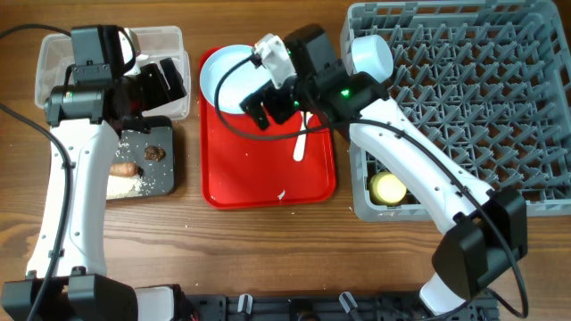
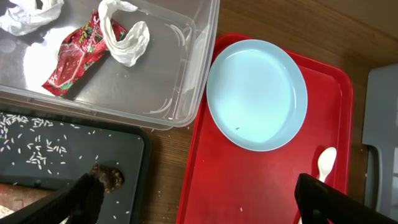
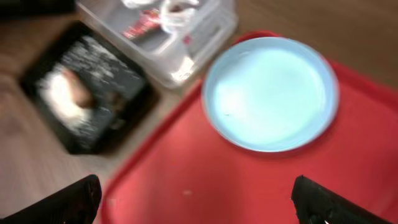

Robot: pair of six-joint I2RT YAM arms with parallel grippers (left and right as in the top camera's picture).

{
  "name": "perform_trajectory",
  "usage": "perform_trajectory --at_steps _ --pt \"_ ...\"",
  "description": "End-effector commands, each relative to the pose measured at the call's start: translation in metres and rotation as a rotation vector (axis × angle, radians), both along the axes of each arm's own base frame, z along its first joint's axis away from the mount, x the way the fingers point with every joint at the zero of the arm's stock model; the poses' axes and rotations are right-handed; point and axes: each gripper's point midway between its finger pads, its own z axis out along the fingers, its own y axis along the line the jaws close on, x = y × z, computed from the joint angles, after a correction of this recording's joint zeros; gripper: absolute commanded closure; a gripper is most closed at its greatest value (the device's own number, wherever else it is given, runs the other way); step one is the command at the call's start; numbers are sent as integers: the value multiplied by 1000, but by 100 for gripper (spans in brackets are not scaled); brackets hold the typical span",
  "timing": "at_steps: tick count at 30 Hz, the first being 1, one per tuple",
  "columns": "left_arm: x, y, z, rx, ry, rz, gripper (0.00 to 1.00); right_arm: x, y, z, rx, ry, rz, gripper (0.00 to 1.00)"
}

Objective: Sort waste into correct bins and load items into the dishwasher rack
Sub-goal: 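Grasp the edge of the light-blue plate with the right gripper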

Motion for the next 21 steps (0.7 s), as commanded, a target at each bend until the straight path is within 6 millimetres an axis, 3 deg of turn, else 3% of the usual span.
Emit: perform_trajectory --at_steps 1,6,13,18,21 --pt "2 3 4 13 -13 -1 0 -9 14 21 164 138 -68 0" --pt "2 3 4 13 -13 -1 0 14 -8 15 194 224 -367 1" --pt "2 3 4 13 -13 -1 0 17 -13 26 185 215 -403 1" --pt "2 3 4 13 -13 -1 0 33 -22 43 175 123 -461 1" --pt "2 3 4 13 -13 -1 0 44 -27 36 166 112 -499 0"
